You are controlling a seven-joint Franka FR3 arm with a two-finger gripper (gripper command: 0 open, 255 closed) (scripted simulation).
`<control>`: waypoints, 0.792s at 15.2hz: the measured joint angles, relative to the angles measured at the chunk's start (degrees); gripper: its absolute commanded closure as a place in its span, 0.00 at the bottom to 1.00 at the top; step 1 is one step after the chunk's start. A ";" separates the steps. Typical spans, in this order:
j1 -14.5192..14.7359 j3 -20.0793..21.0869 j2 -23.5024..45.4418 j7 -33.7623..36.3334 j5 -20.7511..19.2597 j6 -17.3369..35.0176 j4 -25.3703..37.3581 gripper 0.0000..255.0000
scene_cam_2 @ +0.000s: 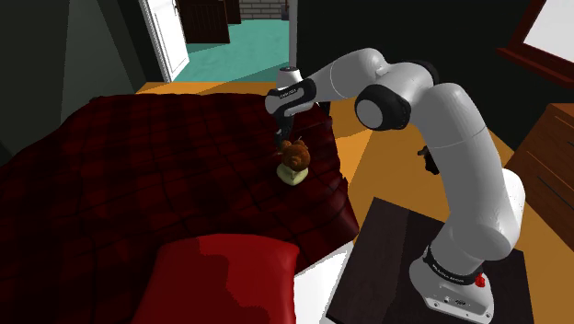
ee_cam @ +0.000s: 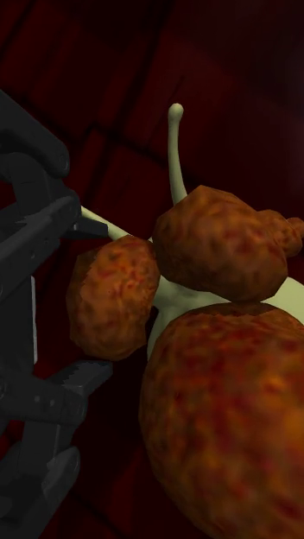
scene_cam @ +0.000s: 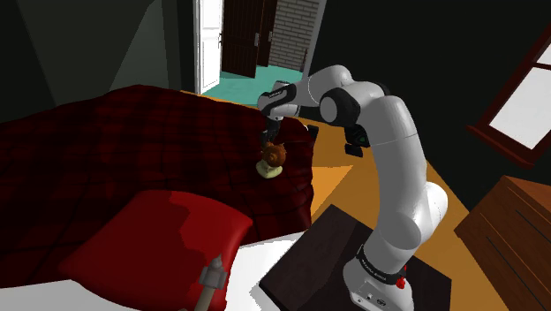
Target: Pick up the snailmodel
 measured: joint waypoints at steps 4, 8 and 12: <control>0.13 -0.29 -1.04 0.33 -0.41 -1.73 0.47 1.00; 0.29 -0.63 -2.55 0.71 -0.89 -3.96 1.21 1.00; 0.45 -0.95 -4.18 1.00 -1.33 -5.88 1.53 1.00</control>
